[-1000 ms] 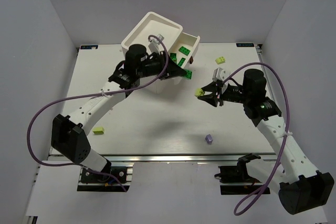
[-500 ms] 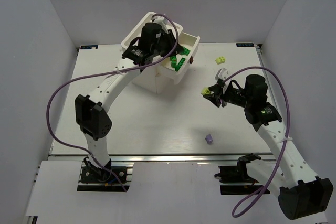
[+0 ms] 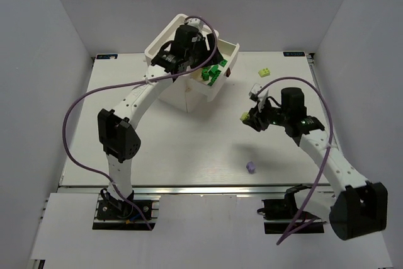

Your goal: Sort the legos into containers by color

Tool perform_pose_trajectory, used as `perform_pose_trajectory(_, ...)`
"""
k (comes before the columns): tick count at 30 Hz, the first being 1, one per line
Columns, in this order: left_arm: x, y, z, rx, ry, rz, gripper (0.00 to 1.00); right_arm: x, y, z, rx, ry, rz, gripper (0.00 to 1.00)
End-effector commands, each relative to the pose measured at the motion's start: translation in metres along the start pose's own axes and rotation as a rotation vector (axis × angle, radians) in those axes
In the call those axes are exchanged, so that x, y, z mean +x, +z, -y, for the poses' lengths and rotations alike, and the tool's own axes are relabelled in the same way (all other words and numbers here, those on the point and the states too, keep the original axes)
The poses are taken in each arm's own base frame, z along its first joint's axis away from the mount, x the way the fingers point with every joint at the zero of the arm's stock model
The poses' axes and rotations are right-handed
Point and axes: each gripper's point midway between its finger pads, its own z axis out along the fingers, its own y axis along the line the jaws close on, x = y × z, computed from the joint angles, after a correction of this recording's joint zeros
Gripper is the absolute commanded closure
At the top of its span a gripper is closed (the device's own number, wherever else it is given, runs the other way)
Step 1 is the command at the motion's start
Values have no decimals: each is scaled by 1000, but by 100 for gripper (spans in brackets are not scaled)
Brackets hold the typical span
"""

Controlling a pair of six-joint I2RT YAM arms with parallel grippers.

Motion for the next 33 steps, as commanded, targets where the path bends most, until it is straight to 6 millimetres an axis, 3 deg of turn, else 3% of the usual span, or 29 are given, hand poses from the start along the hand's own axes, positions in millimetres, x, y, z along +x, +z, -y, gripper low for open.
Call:
perform_pose_trajectory(1, -52, -58, 44, 138, 15, 130, 22, 41, 11, 1, -61, 44, -179, 100)
perform_pose_trajectory(3, -57, -74, 53, 177, 10, 150, 24, 59, 15, -1, -94, 70, -249, 100)
perform_pose_trajectory(4, -70, -100, 64, 217, 14, 204, 25, 73, 19, -3, -119, 103, -307, 100)
perform_pose_trajectory(6, -62, -114, 59, 216, 20, 211, 25, 85, 22, -1, -121, 109, -363, 100)
perform_pose_trajectory(7, -73, -146, 65, 239, 27, 272, 22, 94, 25, 2, -122, 128, -396, 100)
perform_pose_trajectory(8, -54, -142, 49, 196, 18, 245, 19, 97, 26, 7, -107, 120, -417, 100)
perform_pose_trajectory(10, -43, -159, 37, 170, 11, 257, 11, 108, 30, 11, -105, 134, -465, 91)
perform_pose_trajectory(11, -43, -186, 36, 173, 8, 293, 8, 109, 31, 16, -93, 132, -484, 86)
perform_pose_trajectory(12, -16, -178, 12, 108, -21, 249, 7, 114, 32, 17, -91, 132, -505, 77)
perform_pose_trajectory(13, -4, -183, 6, 97, -34, 234, 5, 121, 34, 18, -94, 145, -530, 73)
perform_pose_trajectory(14, -5, -204, -2, 74, -52, 280, 5, 123, 34, 22, -84, 139, -545, 60)
perform_pose_trajectory(15, 21, -198, -23, 14, -86, 235, 5, 126, 35, 23, -81, 140, -557, 57)
perform_pose_trajectory(17, 39, -206, -38, -21, -119, 226, 5, 130, 37, 25, -75, 140, -576, 49)
perform_pose_trajectory(18, 42, -221, -43, -31, -157, 253, 5, 128, 38, 27, -71, 136, -575, 39)
perform_pose_trajectory(19, 61, -217, -57, -68, -174, 224, 5, 129, 38, 27, -74, 140, -583, 34)
perform_pose_trajectory(21, 74, -231, -69, -93, -223, 233, 5, 127, 39, 29, -71, 139, -584, 30)
perform_pose_trajectory(24, 99, -235, -94, -170, -274, 221, 5, 118, 42, 31, -88, 146, -565, 28)
perform_pose_trajectory(26, 109, -243, -105, -211, -298, 230, 5, 92, 45, 37, -91, 171, -496, 28)
perform_pose_trajectory(27, 117, -246, -112, -244, -328, 213, 5, 80, 48, 40, -90, 184, -462, 30)
perform_pose_trajectory(28, 121, -249, -117, -263, -343, 214, 6, 52, 54, 54, -69, 179, -398, 32)
perform_pose_trajectory(30, 135, -251, -131, -327, -368, 187, 7, 19, 62, 69, -21, 289, -317, 80)
perform_pose_trajectory(31, 139, -251, -134, -341, -372, 179, 8, 14, 72, 78, -3, 336, -306, 100)
perform_pose_trajectory(32, 145, -251, -139, -361, -376, 166, 8, -19, 77, 97, 61, 382, -241, 100)
perform_pose_trajectory(33, 152, -252, -143, -383, -389, 149, 8, -17, 89, 106, 68, 423, -246, 100)
